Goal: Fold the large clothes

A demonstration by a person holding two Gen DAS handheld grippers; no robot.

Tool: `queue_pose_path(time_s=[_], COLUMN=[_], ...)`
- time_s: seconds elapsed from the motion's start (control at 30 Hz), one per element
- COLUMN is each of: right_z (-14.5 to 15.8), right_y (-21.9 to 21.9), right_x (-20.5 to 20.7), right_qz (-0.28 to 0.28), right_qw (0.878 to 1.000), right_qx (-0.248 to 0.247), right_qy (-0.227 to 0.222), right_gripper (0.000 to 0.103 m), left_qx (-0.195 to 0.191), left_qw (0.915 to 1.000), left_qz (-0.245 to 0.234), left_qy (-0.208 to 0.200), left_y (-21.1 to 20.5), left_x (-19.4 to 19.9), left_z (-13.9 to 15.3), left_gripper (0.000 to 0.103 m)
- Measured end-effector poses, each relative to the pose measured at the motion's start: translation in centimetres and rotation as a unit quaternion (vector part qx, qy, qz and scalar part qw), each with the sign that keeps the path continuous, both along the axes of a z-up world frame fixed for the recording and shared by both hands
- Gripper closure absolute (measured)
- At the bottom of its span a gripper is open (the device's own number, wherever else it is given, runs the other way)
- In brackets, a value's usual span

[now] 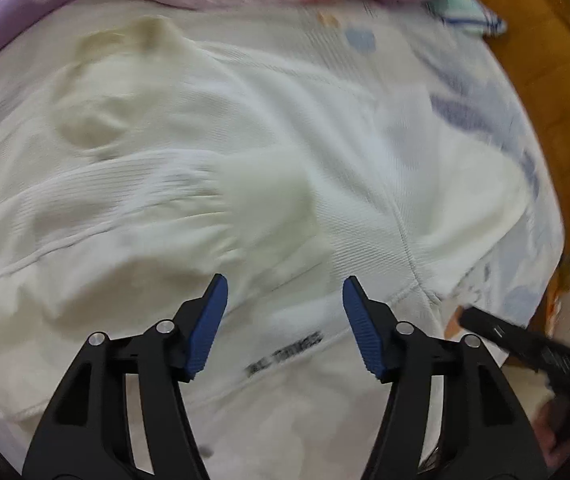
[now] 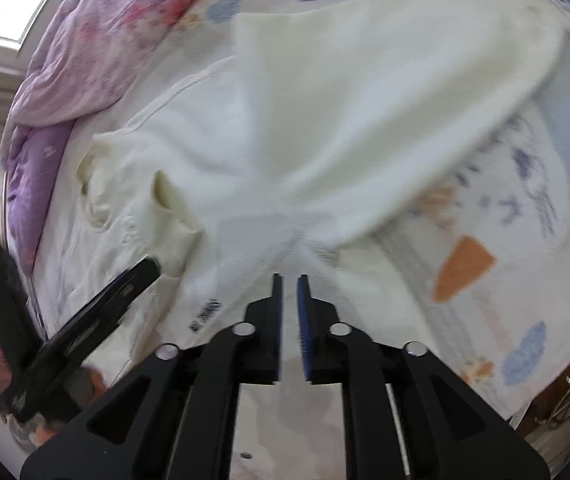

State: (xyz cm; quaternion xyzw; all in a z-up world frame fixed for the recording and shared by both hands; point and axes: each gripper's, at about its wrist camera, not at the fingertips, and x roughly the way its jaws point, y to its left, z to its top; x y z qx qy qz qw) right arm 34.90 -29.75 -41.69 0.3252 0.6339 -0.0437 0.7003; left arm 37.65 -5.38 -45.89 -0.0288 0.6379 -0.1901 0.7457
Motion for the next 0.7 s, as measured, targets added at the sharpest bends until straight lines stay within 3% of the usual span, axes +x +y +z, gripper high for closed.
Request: queue_pose_path(time_s=[0.1, 0.13, 0.27, 0.4, 0.53, 0.57, 0.63, 0.7], right_z=[0.0, -0.3, -2.7, -5.6, -7.2, -7.2, -6.6, -5.4], right_y=[2.6, 3.5, 6.6, 8.5, 9.3, 9.7, 10.6, 10.1], right_x=[2.7, 3.4, 6.2, 8.4, 8.8, 8.9, 8.9, 7.8], right_qz=[0.033, 0.047, 0.082, 0.066, 0.018, 0.022, 0.04, 0.033], right_qw=[0.999, 0.999, 0.997, 0.998, 0.999, 0.999, 0.997, 0.997], right_qx=[0.003, 0.002, 0.005, 0.001, -0.029, -0.043, -0.063, -0.072], right_qy=[-0.02, -0.021, -0.008, 0.018, 0.021, 0.021, 0.009, 0.008], right_gripper=[0.052, 0.048, 0.047, 0.047, 0.045, 0.046, 0.087, 0.091], left_qx=[0.003, 0.007, 0.04, 0.024, 0.029, 0.032, 0.04, 0.034], left_qw=[0.9986, 0.9972, 0.9848, 0.9593, 0.9254, 0.9205, 0.9134, 0.9115], left_qz=[0.052, 0.075, 0.168, 0.28, 0.374, 0.385, 0.396, 0.399], left_qy=[0.005, 0.008, 0.014, 0.028, 0.052, 0.061, 0.085, 0.094], left_y=[5.9, 8.0, 16.7, 25.5, 32.5, 33.4, 34.8, 35.5], left_x=[-0.7, -1.0, -2.1, -4.6, -6.8, -7.1, -7.6, -8.3], left_z=[1.7, 2.1, 3.3, 2.9, 0.5, -0.3, -1.5, -1.8], left_gripper=[0.039, 0.039, 0.039, 0.031, 0.031, 0.031, 0.031, 0.031])
